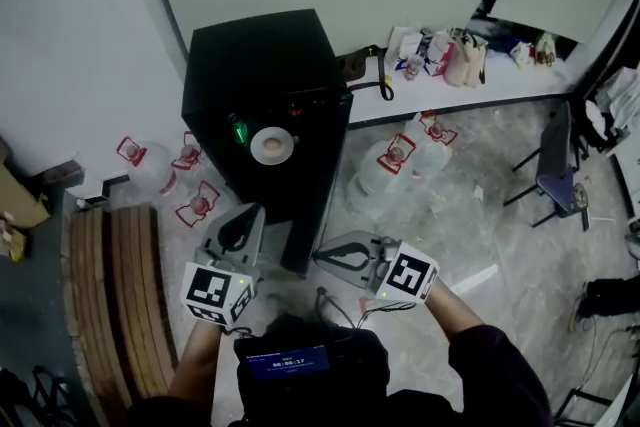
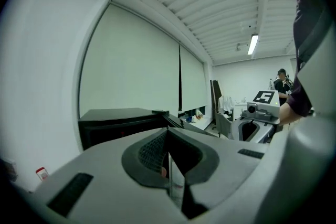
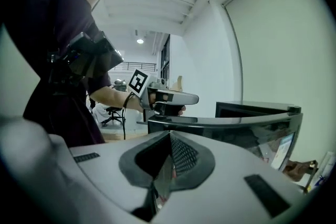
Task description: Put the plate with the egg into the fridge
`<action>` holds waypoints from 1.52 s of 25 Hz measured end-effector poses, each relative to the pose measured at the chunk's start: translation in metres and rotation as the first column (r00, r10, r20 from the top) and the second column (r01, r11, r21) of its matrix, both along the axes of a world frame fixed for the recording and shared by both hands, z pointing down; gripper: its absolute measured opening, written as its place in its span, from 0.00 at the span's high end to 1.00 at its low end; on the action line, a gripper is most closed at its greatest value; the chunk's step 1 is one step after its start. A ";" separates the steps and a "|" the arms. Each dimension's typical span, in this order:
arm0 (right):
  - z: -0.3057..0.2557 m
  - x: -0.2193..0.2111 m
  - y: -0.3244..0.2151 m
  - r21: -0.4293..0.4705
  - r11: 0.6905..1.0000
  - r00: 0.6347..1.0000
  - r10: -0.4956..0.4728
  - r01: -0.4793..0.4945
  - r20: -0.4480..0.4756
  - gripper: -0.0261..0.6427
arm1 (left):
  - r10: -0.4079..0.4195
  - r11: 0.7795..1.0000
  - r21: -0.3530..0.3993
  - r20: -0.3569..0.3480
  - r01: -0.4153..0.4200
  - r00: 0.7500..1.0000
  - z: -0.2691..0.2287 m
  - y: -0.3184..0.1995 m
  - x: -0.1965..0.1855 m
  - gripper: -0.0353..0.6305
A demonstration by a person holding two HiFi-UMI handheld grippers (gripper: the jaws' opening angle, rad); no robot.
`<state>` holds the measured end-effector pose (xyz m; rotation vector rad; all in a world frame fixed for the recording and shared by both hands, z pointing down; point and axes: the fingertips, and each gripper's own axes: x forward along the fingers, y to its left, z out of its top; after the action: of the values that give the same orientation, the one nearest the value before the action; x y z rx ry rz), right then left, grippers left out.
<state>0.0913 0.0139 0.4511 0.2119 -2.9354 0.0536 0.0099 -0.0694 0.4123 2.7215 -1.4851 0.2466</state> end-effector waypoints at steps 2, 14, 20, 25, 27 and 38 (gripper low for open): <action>0.000 -0.018 -0.012 -0.001 1.000 0.999 0.030 -0.030 0.018 0.95 | -0.047 0.999 0.019 0.014 0.047 0.999 -0.004 0.000 -0.022 0.93; 0.014 -0.093 -0.098 0.192 0.947 0.961 0.272 -0.259 -0.044 0.95 | -0.144 0.987 0.066 -0.005 0.144 0.990 -0.026 -0.022 -0.076 0.93; 0.002 -0.093 -0.109 0.158 0.936 0.949 0.316 -0.316 0.028 0.95 | -0.113 0.993 0.035 -0.017 0.114 0.993 -0.015 -0.033 -0.068 0.93; -0.017 -0.075 -0.124 0.103 0.903 0.908 0.409 -0.417 0.091 0.95 | -0.075 0.997 -0.007 -0.046 0.074 0.996 0.000 -0.043 -0.049 0.93; -0.025 -0.068 -0.128 0.099 0.888 0.891 0.437 -0.449 0.122 0.95 | -0.049 0.999 -0.011 -0.042 0.048 0.998 0.003 -0.045 -0.038 0.93; -0.044 -0.045 -0.133 0.102 0.857 0.860 0.490 -0.505 0.144 0.95 | 0.014 1.000 -0.021 -0.038 -0.015 0.999 0.008 -0.053 -0.015 0.93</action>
<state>0.0460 -0.1189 0.4073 1.0214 -2.9082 -0.0639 -0.0051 -0.1226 0.4206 2.7063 -1.4453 0.2093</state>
